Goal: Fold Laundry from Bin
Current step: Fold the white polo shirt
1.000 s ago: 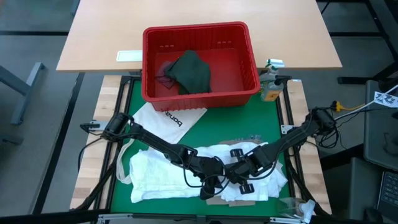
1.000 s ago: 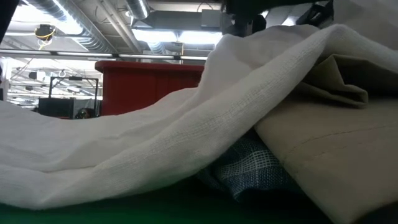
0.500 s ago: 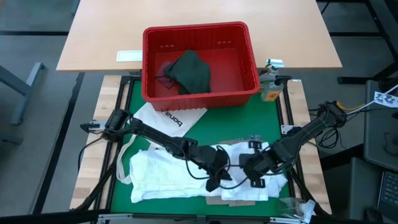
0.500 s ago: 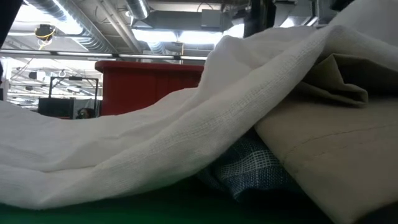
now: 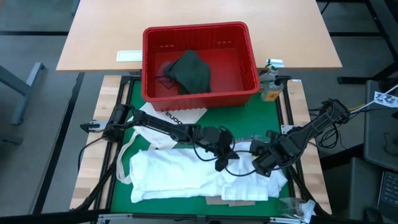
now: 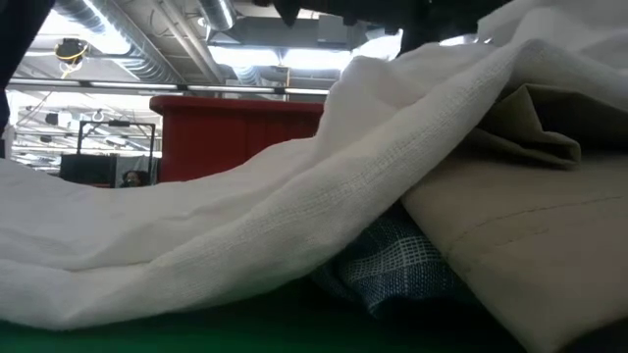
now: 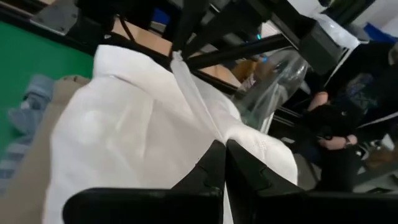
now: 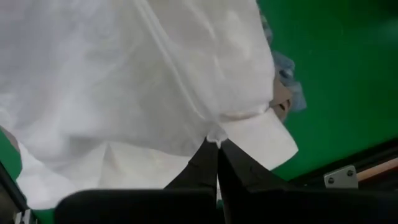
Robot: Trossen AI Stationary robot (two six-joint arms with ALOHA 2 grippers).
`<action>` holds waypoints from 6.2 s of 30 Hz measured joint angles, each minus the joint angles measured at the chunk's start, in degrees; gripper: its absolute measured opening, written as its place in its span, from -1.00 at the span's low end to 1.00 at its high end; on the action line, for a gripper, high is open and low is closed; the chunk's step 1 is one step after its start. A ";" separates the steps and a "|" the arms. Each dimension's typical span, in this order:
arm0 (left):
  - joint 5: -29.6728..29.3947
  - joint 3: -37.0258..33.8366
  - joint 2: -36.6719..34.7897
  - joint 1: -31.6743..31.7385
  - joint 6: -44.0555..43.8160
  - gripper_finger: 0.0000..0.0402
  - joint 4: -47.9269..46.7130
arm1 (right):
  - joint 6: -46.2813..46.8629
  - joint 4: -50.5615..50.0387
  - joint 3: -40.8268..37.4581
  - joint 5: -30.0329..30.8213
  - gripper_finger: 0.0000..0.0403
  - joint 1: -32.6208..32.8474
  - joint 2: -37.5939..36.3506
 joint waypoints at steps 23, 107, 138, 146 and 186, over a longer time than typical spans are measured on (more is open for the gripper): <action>16.71 0.02 -2.41 1.91 -0.89 -0.32 -5.78 | 4.96 -4.48 -0.16 -1.13 -1.00 0.07 0.09; -6.87 -0.04 -4.57 -2.42 0.10 -1.00 -27.48 | 4.83 -2.94 -0.10 0.70 -1.00 0.05 0.11; -12.90 -0.02 -7.80 -1.99 3.14 -1.00 -35.55 | 4.87 -2.90 -0.10 0.40 -0.59 0.07 0.11; -12.98 -0.02 -7.80 -1.96 3.14 -1.00 -35.56 | 5.56 4.01 -0.10 -6.58 -0.22 0.09 0.11; -13.02 -0.02 -7.76 -2.35 3.12 -1.00 -35.28 | 13.27 15.26 -0.10 2.63 -0.03 18.80 17.92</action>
